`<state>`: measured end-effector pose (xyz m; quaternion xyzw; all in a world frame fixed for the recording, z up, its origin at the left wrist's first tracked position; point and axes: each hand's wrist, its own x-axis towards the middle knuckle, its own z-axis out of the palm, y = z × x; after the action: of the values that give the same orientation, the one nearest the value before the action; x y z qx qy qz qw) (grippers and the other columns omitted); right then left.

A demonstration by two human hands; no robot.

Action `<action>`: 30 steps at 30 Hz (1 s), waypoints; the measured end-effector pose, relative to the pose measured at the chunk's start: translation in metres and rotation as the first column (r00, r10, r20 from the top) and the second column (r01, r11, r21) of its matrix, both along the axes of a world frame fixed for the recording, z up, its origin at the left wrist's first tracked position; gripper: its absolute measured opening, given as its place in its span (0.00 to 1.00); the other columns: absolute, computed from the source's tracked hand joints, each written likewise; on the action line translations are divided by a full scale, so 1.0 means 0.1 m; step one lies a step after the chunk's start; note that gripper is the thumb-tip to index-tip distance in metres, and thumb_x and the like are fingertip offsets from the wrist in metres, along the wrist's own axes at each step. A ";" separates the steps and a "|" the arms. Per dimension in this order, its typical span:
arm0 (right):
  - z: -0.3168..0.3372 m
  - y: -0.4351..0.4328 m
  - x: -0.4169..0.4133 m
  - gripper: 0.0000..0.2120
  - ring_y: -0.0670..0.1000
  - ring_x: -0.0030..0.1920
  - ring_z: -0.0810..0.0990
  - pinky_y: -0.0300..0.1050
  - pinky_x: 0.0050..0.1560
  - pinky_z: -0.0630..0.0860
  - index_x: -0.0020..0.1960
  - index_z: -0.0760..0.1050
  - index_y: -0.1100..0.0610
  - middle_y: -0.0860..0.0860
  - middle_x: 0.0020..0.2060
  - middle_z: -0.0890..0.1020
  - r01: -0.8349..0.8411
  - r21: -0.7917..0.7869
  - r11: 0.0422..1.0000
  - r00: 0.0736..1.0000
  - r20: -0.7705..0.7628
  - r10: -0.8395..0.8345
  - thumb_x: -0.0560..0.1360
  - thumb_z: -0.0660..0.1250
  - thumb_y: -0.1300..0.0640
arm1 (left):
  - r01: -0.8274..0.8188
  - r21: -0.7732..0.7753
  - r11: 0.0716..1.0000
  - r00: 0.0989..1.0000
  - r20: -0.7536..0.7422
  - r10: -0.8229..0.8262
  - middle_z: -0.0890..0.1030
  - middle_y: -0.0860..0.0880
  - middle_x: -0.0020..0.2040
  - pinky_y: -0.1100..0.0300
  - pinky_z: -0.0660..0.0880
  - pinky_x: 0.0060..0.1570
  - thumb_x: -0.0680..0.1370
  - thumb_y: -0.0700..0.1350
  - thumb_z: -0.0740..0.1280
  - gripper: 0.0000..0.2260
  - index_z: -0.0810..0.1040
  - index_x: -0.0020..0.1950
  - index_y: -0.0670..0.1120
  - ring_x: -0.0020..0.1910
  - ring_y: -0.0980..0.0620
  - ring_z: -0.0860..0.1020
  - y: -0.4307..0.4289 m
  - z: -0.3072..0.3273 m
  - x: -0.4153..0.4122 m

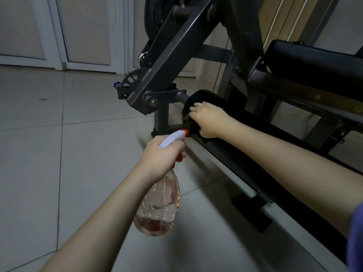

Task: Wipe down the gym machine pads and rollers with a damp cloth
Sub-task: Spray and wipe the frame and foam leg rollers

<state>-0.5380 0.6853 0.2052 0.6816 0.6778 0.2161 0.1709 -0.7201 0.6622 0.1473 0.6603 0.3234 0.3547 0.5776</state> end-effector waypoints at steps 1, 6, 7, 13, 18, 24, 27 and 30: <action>-0.01 -0.05 0.02 0.25 0.54 0.74 0.58 0.51 0.74 0.54 0.71 0.67 0.57 0.54 0.71 0.66 -0.014 -0.011 1.000 1.000 0.023 0.015 0.74 0.66 0.57 | 0.002 -0.004 1.000 1.000 0.003 -0.002 0.81 0.47 0.36 0.60 0.67 0.33 0.74 0.48 0.64 0.09 0.77 0.37 0.45 0.33 0.52 0.72 -0.01 0.00 0.01; 0.04 -0.43 0.11 0.24 0.52 0.76 0.53 0.49 0.74 0.47 0.70 0.67 0.54 0.51 0.72 0.66 -0.061 -0.072 0.996 0.998 -0.009 0.061 0.75 0.64 0.57 | 0.038 0.004 0.999 0.999 -0.027 -0.038 0.81 0.42 0.38 0.57 0.67 0.36 0.70 0.50 0.62 0.13 0.76 0.39 0.40 0.35 0.51 0.72 -0.06 0.00 0.04; 0.05 -0.47 0.11 0.23 0.52 0.76 0.53 0.49 0.74 0.47 0.70 0.68 0.54 0.51 0.72 0.66 -0.065 -0.077 0.995 0.998 -0.023 0.063 0.75 0.64 0.57 | 0.044 0.005 0.999 0.999 -0.029 -0.044 0.81 0.42 0.38 0.56 0.67 0.37 0.69 0.50 0.62 0.14 0.76 0.40 0.38 0.36 0.50 0.72 -0.06 0.00 0.04; 0.09 -0.69 0.11 0.22 0.52 0.76 0.50 0.50 0.75 0.45 0.69 0.69 0.54 0.50 0.72 0.66 -0.062 -0.081 0.995 0.996 -0.070 0.056 0.75 0.63 0.58 | 0.048 0.016 0.999 0.999 -0.023 -0.048 0.83 0.44 0.38 0.55 0.69 0.39 0.75 0.48 0.63 0.11 0.78 0.40 0.41 0.37 0.50 0.75 -0.05 -0.03 0.06; 0.08 -0.96 0.17 0.21 0.51 0.76 0.50 0.50 0.75 0.45 0.68 0.71 0.52 0.48 0.71 0.67 -0.077 -0.046 0.996 0.991 -0.111 0.072 0.75 0.63 0.57 | 0.095 0.050 0.994 0.994 -0.058 -0.093 0.83 0.41 0.41 0.55 0.69 0.39 0.78 0.47 0.62 0.11 0.78 0.39 0.42 0.37 0.51 0.75 -0.09 -0.06 0.09; 0.15 -1.30 0.18 0.22 0.49 0.76 0.48 0.49 0.75 0.43 0.68 0.70 0.50 0.46 0.72 0.65 -0.046 -0.062 0.997 0.986 -0.161 0.036 0.75 0.63 0.57 | 0.116 0.049 0.992 0.990 -0.080 -0.112 0.83 0.46 0.40 0.57 0.71 0.40 0.79 0.46 0.62 0.10 0.79 0.42 0.44 0.37 0.52 0.76 -0.20 -0.06 0.14; 0.16 -1.50 0.20 0.23 0.47 0.76 0.47 0.48 0.74 0.40 0.69 0.69 0.49 0.44 0.73 0.64 -0.050 -0.065 0.997 0.986 -0.161 0.039 0.74 0.64 0.57 | 0.121 0.060 0.991 0.988 -0.107 -0.114 0.84 0.44 0.42 0.57 0.73 0.40 0.79 0.46 0.63 0.10 0.81 0.42 0.45 0.37 0.52 0.77 -0.27 -0.09 0.17; 0.18 -1.67 0.22 0.23 0.47 0.76 0.47 0.47 0.73 0.39 0.68 0.70 0.49 0.44 0.72 0.65 -0.053 -0.049 0.997 0.984 -0.173 0.043 0.73 0.65 0.58 | 0.144 0.087 0.986 0.980 -0.151 -0.129 0.84 0.41 0.43 0.54 0.74 0.41 0.78 0.47 0.63 0.12 0.81 0.43 0.40 0.39 0.46 0.78 -0.33 -0.12 0.20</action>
<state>-0.5163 0.5184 0.2234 0.6764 0.7118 0.1426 0.1248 -0.7004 0.6295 0.1358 0.7323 0.3007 0.2806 0.5427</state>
